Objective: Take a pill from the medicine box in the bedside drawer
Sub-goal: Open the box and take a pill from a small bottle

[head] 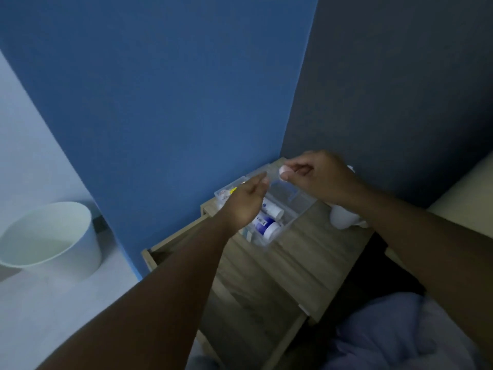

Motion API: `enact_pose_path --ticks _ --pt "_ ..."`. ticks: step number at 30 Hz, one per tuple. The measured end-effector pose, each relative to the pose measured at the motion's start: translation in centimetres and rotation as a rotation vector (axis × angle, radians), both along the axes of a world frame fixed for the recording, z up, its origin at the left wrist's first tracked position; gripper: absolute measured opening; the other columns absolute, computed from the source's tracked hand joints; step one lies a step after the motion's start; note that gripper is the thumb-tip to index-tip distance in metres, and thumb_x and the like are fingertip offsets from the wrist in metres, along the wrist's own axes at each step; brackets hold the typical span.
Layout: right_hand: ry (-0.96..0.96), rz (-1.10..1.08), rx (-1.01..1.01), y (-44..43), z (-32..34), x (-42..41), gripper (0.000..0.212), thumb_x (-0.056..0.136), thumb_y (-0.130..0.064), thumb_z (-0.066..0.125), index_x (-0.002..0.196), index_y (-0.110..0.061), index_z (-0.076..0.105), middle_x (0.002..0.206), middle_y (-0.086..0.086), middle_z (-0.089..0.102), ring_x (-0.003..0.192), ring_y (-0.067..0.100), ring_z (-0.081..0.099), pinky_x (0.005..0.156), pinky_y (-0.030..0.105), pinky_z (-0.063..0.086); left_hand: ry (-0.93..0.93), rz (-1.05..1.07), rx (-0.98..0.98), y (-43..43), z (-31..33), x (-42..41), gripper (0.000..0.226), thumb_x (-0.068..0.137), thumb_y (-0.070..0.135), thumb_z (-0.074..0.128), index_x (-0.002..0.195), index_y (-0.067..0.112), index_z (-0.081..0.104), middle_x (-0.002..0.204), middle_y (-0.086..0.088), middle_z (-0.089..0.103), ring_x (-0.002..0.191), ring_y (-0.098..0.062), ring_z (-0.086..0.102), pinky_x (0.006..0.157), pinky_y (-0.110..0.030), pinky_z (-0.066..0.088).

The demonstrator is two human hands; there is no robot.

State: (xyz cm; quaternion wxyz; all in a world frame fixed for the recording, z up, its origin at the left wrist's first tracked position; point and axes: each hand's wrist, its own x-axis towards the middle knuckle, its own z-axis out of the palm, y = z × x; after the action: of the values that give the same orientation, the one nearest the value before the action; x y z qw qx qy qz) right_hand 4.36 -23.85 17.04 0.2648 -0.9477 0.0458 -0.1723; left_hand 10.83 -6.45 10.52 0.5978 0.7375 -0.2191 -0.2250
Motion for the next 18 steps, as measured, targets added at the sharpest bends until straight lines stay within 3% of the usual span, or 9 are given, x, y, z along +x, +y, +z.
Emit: enact_pose_path --ticks 2,4,7,10,14,18 --pt "0.004 0.048 0.006 0.6 1.4 -1.5 0.03 0.085 -0.035 0.076 0.11 -0.018 0.077 0.087 -0.009 0.069 0.078 0.006 0.068 0.075 0.023 0.052 0.203 -0.023 -0.255 -0.3 2.3 -2.5 0.042 0.101 0.041 0.041 0.123 0.013 0.063 0.132 -0.01 0.064 0.12 -0.022 0.062 0.106 -0.038 0.048" --pt "0.012 0.101 0.012 1.2 2.7 -3.1 0.031 0.085 -0.028 0.077 0.114 -0.016 0.076 0.095 -0.005 0.068 0.081 0.009 0.067 0.079 0.028 0.055 0.292 -0.054 -0.409 0.0 3.9 -4.8 0.045 0.102 0.036 0.041 0.123 0.001 0.063 0.126 -0.012 0.068 0.117 -0.02 0.065 0.102 -0.032 0.051" --pt "-0.008 0.155 0.008 1.6 4.6 -5.5 0.028 0.086 -0.025 0.076 0.112 -0.015 0.076 0.097 -0.006 0.065 0.08 0.006 0.065 0.079 0.024 0.053 0.369 -0.062 -0.567 0.2 5.2 -7.7 0.042 0.101 0.027 0.047 0.124 -0.004 0.06 0.119 -0.013 0.071 0.113 -0.02 0.068 0.093 -0.024 0.055" --pt "-0.034 0.201 -0.022 2.1 5.9 -7.8 0.022 0.088 -0.021 0.073 0.109 -0.014 0.077 0.096 -0.005 0.067 0.082 0.003 0.066 0.078 0.02 0.049 0.432 0.002 -0.644 0.2 6.1 -10.1 0.044 0.099 0.027 0.05 0.124 -0.008 0.059 0.116 -0.019 0.07 0.107 -0.02 0.071 0.085 -0.021 0.057" --pt "-0.011 0.275 0.029 2.6 6.8 -10.3 0.027 0.086 -0.005 0.07 0.112 -0.011 0.075 0.106 0.001 0.068 0.098 0.015 0.068 0.092 0.033 0.055 0.519 0.013 -0.692 0.2 6.6 -12.7 0.045 0.099 0.032 0.048 0.118 -0.006 0.063 0.108 -0.019 0.073 0.105 -0.021 0.071 0.084 -0.024 0.059" --pt "0.069 0.367 0.345 2.8 7.2 -11.6 0.037 0.081 -0.01 0.077 0.116 -0.022 0.071 0.114 -0.003 0.072 0.108 0.011 0.069 0.1 0.034 0.054 0.573 -0.004 -0.739 1.1 6.7 -13.4 0.049 0.098 0.034 0.05 0.123 -0.007 0.061 0.12 -0.022 0.069 0.116 -0.024 0.066 0.089 -0.026 0.058"
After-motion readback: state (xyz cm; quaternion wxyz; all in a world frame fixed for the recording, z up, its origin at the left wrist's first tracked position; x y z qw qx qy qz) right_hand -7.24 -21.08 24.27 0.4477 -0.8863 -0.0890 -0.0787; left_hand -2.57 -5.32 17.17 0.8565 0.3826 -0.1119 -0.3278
